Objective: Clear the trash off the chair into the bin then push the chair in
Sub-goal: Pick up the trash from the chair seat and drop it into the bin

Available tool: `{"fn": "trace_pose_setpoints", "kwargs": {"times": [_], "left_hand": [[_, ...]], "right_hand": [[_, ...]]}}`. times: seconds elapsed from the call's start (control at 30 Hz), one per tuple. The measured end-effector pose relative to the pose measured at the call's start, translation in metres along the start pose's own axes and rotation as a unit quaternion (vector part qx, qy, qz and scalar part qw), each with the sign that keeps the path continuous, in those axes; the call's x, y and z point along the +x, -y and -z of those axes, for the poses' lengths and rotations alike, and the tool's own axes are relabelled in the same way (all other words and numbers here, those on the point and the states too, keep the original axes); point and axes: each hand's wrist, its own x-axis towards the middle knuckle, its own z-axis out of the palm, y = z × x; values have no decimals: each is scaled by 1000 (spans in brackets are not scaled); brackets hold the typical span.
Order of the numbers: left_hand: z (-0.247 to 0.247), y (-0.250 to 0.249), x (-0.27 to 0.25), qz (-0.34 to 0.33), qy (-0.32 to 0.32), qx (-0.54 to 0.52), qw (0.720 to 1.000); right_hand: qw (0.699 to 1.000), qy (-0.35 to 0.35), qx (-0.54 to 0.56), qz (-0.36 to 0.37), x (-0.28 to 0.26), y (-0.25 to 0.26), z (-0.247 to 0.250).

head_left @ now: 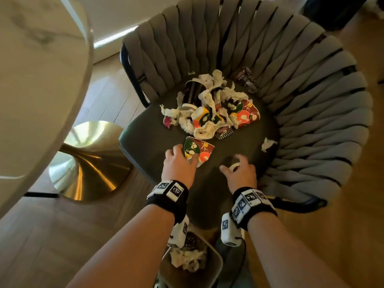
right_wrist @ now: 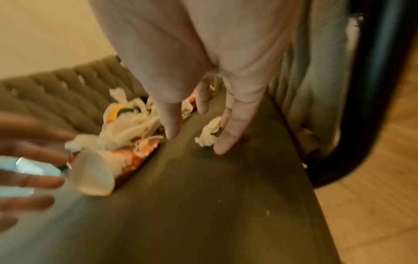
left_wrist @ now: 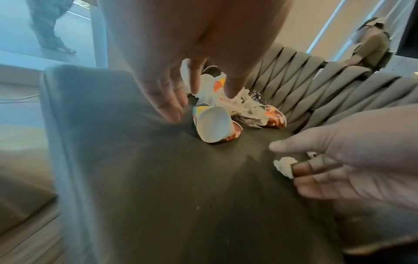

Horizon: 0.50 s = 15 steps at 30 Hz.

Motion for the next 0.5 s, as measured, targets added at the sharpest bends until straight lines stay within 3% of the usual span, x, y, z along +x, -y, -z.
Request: {"fn": "trace_pose_setpoints", "kwargs": {"times": [0.13, 0.23, 0.37, 0.5], "left_hand": [[-21, -10, 31, 60, -3, 12, 998], [-25, -14, 36, 83, 20, -21, 996], [-21, -9, 39, 106, 68, -39, 991], [-7, 2, 40, 119, 94, -47, 987]], "right_hand": [[998, 4, -42, 49, 30, 3, -11], [996, -26, 88, 13, 54, 19, 6], [975, -91, 197, -38, 104, 77, 45], [990, -63, 119, -50, 153, 110, 58]]}}
